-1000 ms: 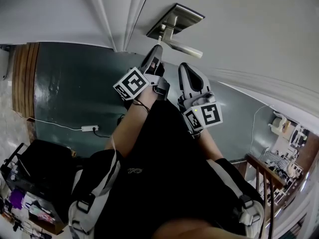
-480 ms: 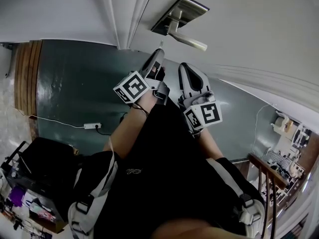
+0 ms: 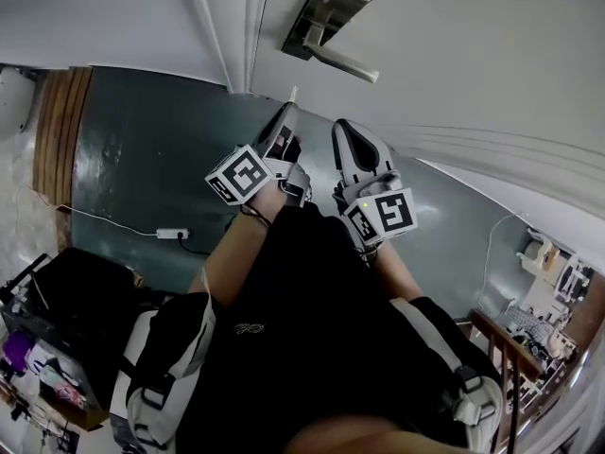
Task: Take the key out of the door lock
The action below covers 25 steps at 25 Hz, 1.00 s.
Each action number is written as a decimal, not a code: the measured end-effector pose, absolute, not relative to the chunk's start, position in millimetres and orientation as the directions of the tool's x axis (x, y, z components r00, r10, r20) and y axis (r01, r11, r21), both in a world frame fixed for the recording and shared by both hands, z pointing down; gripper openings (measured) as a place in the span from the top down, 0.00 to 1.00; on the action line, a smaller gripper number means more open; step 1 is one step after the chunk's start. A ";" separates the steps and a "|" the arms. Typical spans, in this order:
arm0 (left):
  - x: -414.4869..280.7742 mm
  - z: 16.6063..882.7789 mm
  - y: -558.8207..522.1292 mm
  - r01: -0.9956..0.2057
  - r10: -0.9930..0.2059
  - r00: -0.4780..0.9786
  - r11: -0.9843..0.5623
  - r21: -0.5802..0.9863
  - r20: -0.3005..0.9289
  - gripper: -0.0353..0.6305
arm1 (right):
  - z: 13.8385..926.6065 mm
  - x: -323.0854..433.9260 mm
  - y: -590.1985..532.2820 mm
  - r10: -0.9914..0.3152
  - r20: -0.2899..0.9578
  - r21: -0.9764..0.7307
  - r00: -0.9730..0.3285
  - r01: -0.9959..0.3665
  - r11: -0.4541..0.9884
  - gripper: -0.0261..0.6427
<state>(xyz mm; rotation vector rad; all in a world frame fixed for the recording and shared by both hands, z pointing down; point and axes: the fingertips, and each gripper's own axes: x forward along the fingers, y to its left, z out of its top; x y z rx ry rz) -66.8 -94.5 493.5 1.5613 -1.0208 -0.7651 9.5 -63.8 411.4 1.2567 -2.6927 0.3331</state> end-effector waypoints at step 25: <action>45.8 449.7 19.1 -0.719 -0.927 0.333 -0.131 0.682 0.173 0.89 | 406.2 156.3 14.9 -0.716 0.174 -0.124 -0.676 -0.737 0.665 0.95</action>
